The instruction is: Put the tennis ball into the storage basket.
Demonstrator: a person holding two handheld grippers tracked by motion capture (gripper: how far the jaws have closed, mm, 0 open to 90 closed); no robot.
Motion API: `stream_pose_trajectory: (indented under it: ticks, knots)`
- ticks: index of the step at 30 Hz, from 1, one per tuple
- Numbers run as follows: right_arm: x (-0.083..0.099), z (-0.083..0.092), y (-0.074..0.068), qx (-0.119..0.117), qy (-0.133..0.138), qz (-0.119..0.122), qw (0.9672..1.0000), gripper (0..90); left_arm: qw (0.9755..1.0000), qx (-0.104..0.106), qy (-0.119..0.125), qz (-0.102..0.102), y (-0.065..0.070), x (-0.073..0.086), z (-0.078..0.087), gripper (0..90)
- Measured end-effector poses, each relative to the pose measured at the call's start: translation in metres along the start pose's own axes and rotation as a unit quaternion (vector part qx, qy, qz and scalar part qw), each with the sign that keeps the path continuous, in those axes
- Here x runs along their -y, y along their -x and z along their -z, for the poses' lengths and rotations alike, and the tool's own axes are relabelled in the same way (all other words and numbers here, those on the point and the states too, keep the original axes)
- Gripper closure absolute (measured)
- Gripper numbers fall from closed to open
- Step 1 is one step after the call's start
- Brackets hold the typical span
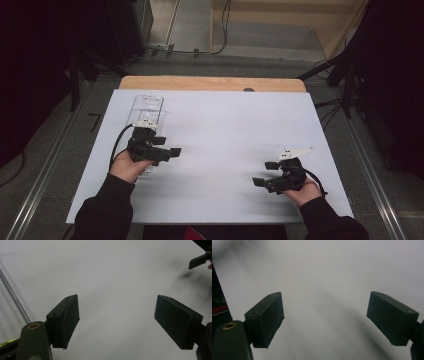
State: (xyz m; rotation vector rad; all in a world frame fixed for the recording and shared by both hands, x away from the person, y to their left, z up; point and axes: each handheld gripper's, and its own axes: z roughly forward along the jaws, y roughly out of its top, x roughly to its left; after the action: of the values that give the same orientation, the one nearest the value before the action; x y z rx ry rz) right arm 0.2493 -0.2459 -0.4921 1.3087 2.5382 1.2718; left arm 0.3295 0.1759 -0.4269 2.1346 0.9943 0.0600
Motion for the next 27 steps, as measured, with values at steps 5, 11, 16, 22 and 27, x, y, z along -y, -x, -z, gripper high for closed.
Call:
stream_pose_trajectory:
  ticks: [5, 11, 16, 22, 27]
  knots:
    - [0.001, -0.001, 0.000, -0.001, -0.005, 0.002, 1.0000, 12.4, 1.0000, 0.003, 0.002, -0.006, 0.005, 0.009, -0.003, 21.0]
    - [0.001, 0.000, 0.001, -0.001, -0.003, 0.001, 1.0000, 12.4, 0.9998, 0.014, 0.010, -0.005, 0.007, 0.018, -0.006, 20.9]
    - [0.001, -0.001, 0.000, 0.000, -0.003, 0.001, 1.0000, 12.5, 0.9997, 0.023, 0.011, -0.008, 0.010, 0.027, -0.007, 21.0]
    - [0.001, -0.001, 0.001, 0.001, -0.003, 0.000, 1.0000, 12.4, 0.9993, 0.031, 0.007, -0.020, 0.014, 0.034, -0.006, 21.3]
    - [0.001, -0.001, 0.000, 0.001, -0.003, 0.000, 1.0000, 12.4, 0.9992, 0.029, 0.007, -0.028, 0.016, 0.039, -0.007, 21.3]
